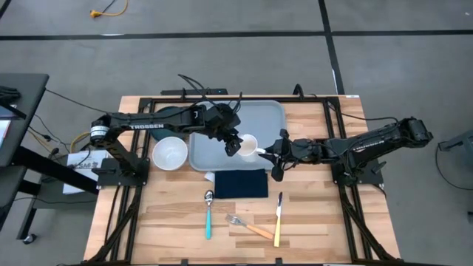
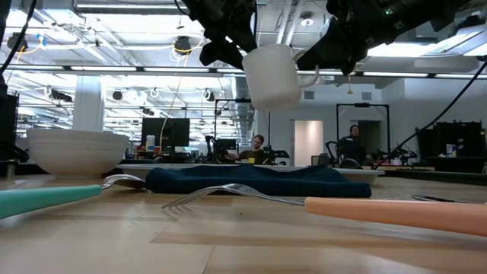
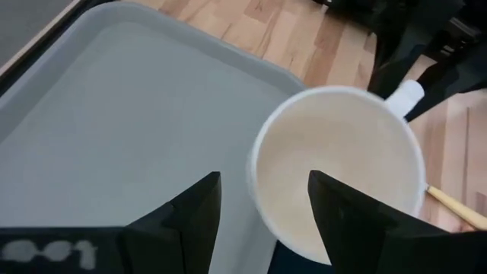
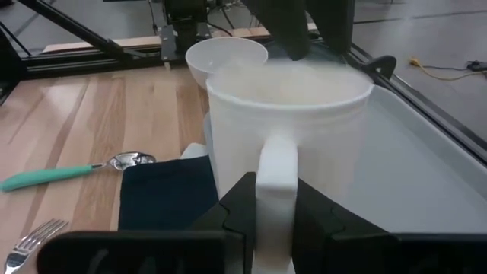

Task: Set up tray
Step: Put the white cup on the top left of the gray serving tray

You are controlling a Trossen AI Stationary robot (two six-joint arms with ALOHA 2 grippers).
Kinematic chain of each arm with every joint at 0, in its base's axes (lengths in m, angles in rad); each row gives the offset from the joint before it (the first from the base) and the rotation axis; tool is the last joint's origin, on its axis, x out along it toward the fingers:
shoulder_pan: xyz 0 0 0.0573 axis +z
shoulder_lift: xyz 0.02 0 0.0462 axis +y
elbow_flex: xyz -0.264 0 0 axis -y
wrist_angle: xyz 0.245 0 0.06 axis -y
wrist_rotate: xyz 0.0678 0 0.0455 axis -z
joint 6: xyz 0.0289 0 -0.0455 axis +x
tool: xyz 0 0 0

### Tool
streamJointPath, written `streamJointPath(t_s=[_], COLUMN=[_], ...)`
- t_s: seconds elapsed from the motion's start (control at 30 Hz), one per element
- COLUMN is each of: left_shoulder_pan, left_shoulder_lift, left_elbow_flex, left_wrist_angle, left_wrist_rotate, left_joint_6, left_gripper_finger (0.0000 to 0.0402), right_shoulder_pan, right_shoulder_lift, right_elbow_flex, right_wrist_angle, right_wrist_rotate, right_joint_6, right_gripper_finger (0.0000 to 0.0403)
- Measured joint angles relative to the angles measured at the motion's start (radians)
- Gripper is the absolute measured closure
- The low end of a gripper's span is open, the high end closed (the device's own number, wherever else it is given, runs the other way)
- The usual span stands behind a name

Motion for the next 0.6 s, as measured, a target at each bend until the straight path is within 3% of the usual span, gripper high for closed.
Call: streamJointPath(t_s=[0.6], left_shoulder_pan=[0.018], left_shoulder_lift=[0.0], left_elbow_flex=[-0.012], left_wrist_angle=[-0.044], left_wrist_rotate=[-0.03], left_joint_6=[-0.009], left_gripper_finger=[0.0214], right_shoulder_pan=[0.04], right_shoulder_lift=[0.0], right_elbow_flex=[0.0], right_wrist_angle=[0.035], right_wrist_rotate=[0.002], right_joint_6=[-0.03], right_gripper_finger=[0.0368])
